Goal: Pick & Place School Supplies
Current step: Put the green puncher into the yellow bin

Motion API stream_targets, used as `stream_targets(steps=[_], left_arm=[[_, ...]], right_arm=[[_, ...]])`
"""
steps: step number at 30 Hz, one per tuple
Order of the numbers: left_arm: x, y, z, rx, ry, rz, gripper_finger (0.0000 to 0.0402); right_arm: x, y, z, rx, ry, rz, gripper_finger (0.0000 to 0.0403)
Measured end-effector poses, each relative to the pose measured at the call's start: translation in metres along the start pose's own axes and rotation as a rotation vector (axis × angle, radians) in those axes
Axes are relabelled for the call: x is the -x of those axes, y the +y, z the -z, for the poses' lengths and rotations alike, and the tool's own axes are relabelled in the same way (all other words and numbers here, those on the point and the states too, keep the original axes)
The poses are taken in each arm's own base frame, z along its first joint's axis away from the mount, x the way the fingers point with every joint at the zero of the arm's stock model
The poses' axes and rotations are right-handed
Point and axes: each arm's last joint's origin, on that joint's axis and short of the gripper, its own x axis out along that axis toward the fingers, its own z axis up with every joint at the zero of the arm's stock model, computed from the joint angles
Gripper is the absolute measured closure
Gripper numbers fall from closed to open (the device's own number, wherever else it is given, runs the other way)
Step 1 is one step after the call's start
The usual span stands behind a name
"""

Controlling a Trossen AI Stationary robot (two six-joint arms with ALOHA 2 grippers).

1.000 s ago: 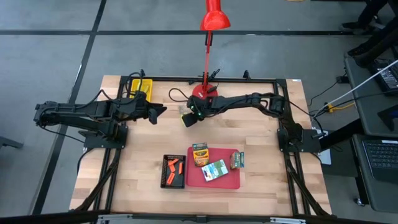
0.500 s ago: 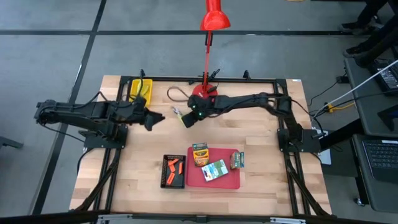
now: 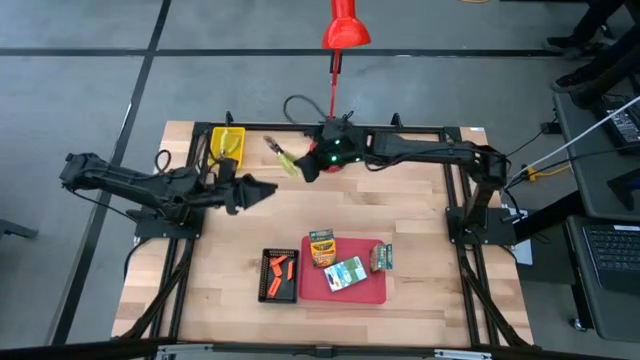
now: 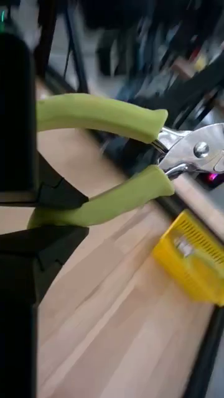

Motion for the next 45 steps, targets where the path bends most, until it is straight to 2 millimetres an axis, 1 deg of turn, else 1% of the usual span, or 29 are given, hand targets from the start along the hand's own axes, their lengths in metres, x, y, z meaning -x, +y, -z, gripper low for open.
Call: stream_targets(steps=[3, 5, 7, 9, 11, 16, 21, 26, 30, 33, 39, 45], left_arm=[[-0.002, 0.009, 0.001, 0.036, -0.077, 0.023, 0.0170], [-0.003, 0.014, 0.003, 0.050, -0.079, 0.007, 0.0169], [-0.005, 0.017, 0.004, 0.046, -0.083, -0.011, 0.0171], [-0.007, 0.016, 0.003, 0.037, -0.115, 0.003, 0.0176], [-0.009, 0.013, 0.001, 0.030, -0.143, 0.020, 0.0181], [-0.014, 0.018, 0.004, 0.019, -0.143, -0.006, 0.0189], [-0.019, 0.021, 0.008, 0.014, -0.136, -0.016, 0.0190], [-0.023, 0.020, 0.008, 0.001, -0.176, 0.004, 0.0196], [-0.024, 0.021, 0.009, -0.002, -0.179, -0.006, 0.0220], [-0.025, 0.022, 0.009, -0.002, -0.177, -0.009, 0.0252], [-0.025, 0.021, 0.008, -0.003, -0.204, -0.021, 0.0360], [-0.025, 0.021, 0.008, -0.021, -0.202, -0.014, 0.0363]], right_arm=[[0.011, 0.010, -0.008, -0.014, -0.036, -0.075, 0.0370], [0.014, 0.015, -0.008, -0.016, -0.037, -0.110, 0.0370], [0.018, 0.019, -0.008, -0.015, -0.037, -0.121, 0.0370], [0.020, 0.024, -0.008, -0.007, -0.050, -0.142, 0.0370], [0.020, 0.028, -0.005, -0.003, -0.038, -0.153, 0.0370], [0.019, 0.037, 0.003, 0.007, -0.020, -0.172, 0.0370], [0.019, 0.041, 0.004, 0.000, -0.024, -0.193, 0.0370], [0.018, 0.045, 0.007, 0.004, -0.015, -0.201, 0.0370], [0.018, 0.045, 0.008, 0.007, -0.011, -0.204, 0.0370], [0.018, 0.045, 0.007, 0.007, -0.017, -0.203, 0.0370], [0.019, 0.046, 0.006, 0.016, -0.030, -0.207, 0.0370], [0.019, 0.048, 0.005, 0.042, -0.046, -0.223, 0.0371]])
